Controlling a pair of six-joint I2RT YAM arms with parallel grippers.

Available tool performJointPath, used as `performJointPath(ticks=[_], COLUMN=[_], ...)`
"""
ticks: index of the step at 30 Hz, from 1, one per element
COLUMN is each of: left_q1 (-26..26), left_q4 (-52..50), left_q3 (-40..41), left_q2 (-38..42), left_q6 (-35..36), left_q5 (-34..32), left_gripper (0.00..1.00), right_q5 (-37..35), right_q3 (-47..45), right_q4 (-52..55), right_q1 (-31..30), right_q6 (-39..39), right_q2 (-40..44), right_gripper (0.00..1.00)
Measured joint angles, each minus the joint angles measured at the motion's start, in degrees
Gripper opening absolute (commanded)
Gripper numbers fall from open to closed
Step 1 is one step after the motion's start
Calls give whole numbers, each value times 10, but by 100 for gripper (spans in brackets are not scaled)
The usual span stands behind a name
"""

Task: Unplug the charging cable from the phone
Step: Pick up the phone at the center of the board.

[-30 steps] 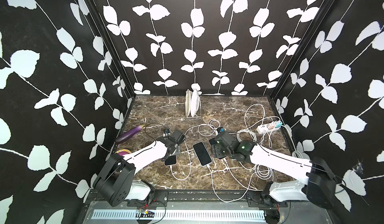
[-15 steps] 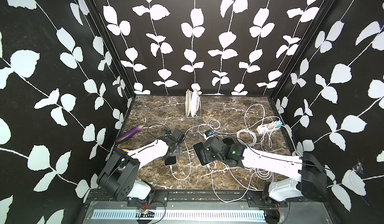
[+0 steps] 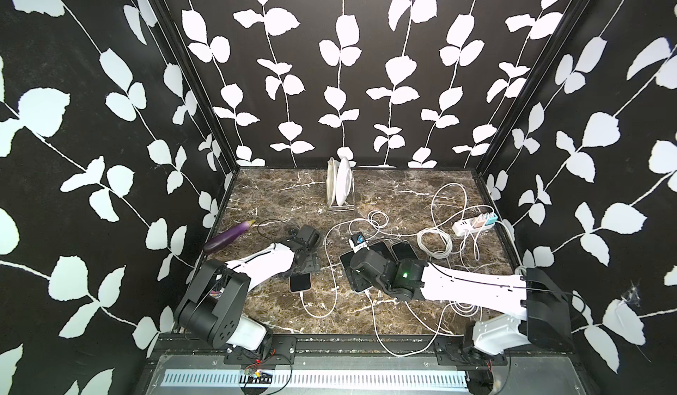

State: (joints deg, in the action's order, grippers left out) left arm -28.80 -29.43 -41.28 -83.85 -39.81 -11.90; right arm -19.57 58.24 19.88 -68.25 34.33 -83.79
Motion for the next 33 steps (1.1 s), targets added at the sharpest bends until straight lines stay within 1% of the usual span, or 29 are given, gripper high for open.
performJointPath(ticks=[5, 9, 11, 23, 25, 26, 27, 28, 30, 33], left_q1=[5, 5, 5, 5, 5, 5, 5, 5, 5, 6], left_q4=[11, 11, 11, -4, -4, -4, -4, -5, -8, -9], left_q3=[0, -7, -10, -46, -48, -48, -49, -50, -54, -54], left_q2=[-6, -13, -16, -53, -55, -55, -56, -56, -58, -58], left_q6=[2, 5, 7, 19, 18, 18, 18, 17, 16, 17], left_q5=[12, 14, 14, 11, 10, 10, 10, 10, 5, 4], left_gripper=[98, 93, 86, 67, 68, 74, 88, 95, 98, 98], right_q5=[-9, -13, -14, -23, -24, -24, -24, -25, -25, -25], right_q3=[0, 0, 0, 0, 0, 0, 0, 0, 0, 0], right_q4=[0, -2, -5, -19, -21, -21, -21, -21, -21, -21], right_q1=[-3, -6, -7, -12, -12, -13, -14, -15, -17, -18], right_q6=[0, 0, 0, -1, -1, -1, -1, -1, -2, -3], right_q2=[0, 0, 0, 0, 0, 0, 0, 0, 0, -1], right_gripper=[80, 80, 80, 79, 79, 80, 80, 80, 80, 80])
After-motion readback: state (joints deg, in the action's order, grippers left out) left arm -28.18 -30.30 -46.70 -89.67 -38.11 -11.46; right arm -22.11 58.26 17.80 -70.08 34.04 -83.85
